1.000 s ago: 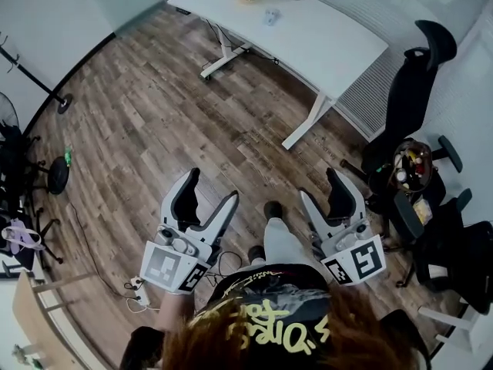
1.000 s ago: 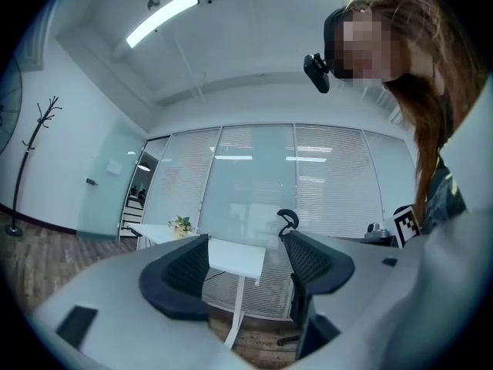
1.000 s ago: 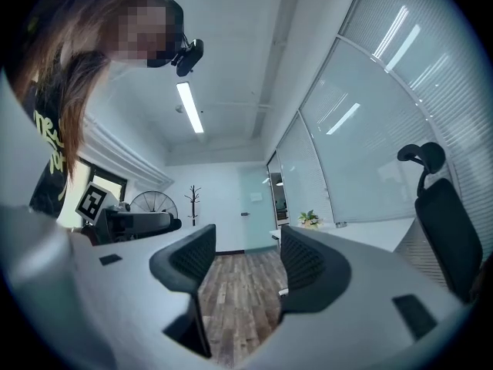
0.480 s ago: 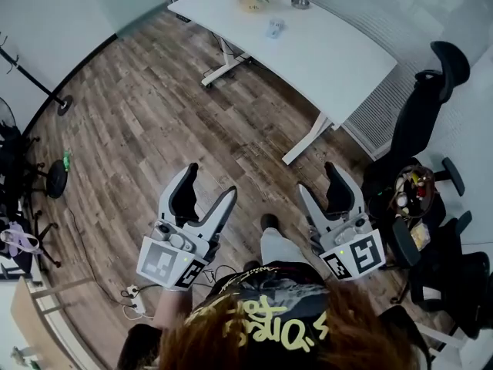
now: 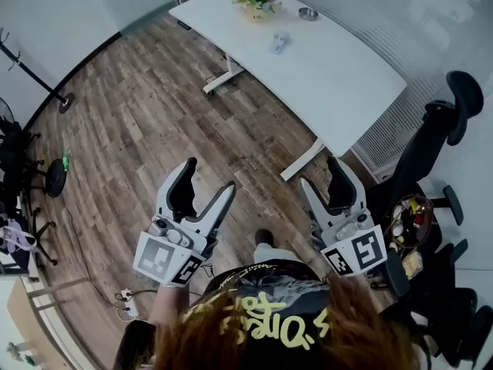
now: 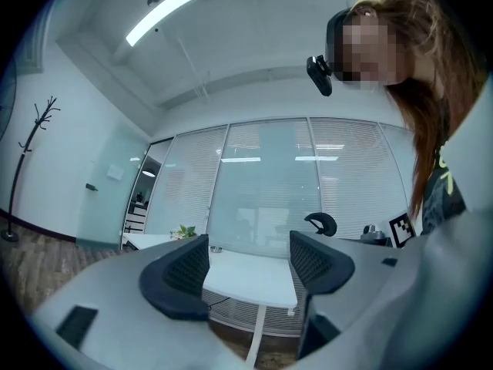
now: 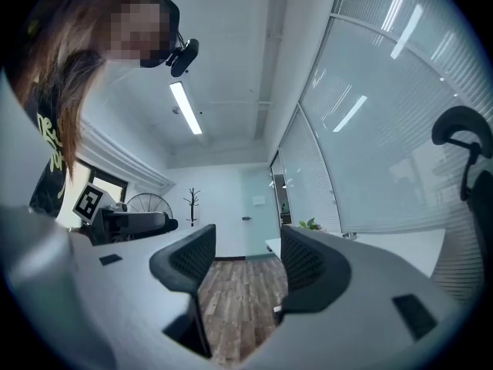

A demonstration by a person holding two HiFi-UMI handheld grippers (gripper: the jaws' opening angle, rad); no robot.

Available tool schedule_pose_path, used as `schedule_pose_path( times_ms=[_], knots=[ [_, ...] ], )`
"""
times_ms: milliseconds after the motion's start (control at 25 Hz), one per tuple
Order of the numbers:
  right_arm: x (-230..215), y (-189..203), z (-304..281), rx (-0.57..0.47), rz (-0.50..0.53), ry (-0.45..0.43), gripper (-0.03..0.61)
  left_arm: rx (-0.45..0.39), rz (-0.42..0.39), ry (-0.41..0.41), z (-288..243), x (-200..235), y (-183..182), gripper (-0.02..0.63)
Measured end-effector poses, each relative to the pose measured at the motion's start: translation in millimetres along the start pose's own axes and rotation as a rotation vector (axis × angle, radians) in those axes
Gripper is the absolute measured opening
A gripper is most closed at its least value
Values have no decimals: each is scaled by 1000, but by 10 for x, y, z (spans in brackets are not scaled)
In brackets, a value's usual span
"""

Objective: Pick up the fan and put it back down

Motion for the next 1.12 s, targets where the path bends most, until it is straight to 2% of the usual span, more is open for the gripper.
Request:
schedule_pose_path(
  times_ms=[280, 440, 840, 1120],
  knots=[
    [-451, 92, -249, -13, -5, -23, 247, -31, -19, -40, -376, 89, 128, 325],
    [-609, 123, -329, -13, -2, -22, 247, -5, -19, -45, -473, 120, 213, 325],
    [-700, 208, -472, -1, -8, -29, 247, -25, -22, -46, -702, 247, 242, 325],
    [-698, 266, -522, 6, -18, -49, 247, -19, -27, -67, -663, 276, 269, 325]
  ],
)
Point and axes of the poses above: the fingertips, and each gripper's own axes: z backward along the fingers, x to its left, y out of its underside, the point moved 8 cm from there along z, backward along the fingers, and after that the axes turned 14 degrees about -x, right-handed, at the moved point
